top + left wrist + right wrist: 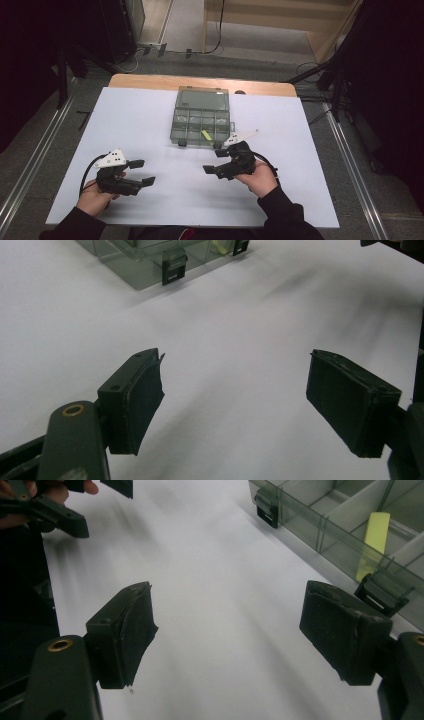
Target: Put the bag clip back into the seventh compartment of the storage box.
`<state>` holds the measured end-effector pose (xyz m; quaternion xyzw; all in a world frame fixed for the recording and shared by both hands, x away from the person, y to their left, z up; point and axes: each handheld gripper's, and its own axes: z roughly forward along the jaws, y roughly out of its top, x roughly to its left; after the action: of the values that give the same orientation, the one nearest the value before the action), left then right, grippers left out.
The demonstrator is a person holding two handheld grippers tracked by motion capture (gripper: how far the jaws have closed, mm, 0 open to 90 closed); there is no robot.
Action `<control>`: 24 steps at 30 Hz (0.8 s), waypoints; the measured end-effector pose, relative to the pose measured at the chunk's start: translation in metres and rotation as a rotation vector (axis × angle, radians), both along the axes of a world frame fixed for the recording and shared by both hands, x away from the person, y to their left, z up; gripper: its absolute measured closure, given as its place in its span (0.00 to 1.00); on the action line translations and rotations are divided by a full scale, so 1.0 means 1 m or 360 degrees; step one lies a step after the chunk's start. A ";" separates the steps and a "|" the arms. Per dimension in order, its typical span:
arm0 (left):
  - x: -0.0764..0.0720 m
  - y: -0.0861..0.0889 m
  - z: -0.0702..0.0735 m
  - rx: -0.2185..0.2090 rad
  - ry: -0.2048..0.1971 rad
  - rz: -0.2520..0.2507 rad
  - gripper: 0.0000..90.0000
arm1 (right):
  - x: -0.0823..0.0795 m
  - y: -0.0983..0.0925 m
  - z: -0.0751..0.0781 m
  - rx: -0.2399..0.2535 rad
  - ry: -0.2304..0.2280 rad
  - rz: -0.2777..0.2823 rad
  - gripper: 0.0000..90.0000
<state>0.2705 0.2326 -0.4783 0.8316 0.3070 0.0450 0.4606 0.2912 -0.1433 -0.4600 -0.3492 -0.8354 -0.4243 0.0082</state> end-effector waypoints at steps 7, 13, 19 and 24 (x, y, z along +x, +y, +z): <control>0.000 0.000 0.000 0.0008 0.0007 0.0000 0.24 | -0.009 -0.012 -0.005 0.0000 -0.0027 0.0008 0.25; 0.000 -0.001 -0.001 0.0020 0.0007 -0.0008 0.24 | -0.015 -0.023 -0.009 -0.0012 -0.0030 -0.0023 0.25; 0.000 -0.001 -0.001 0.0023 0.0003 -0.0002 0.24 | -0.023 -0.034 -0.013 -0.0041 -0.0074 -0.0049 0.25; 0.000 -0.001 -0.001 0.0023 0.0002 -0.0001 0.24 | -0.028 -0.043 -0.017 -0.0053 -0.0064 -0.0083 0.25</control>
<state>0.2706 0.2318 -0.4793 0.8350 0.3067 0.0464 0.4544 0.2629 -0.1863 -0.4768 -0.3625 -0.8329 -0.4173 -0.0254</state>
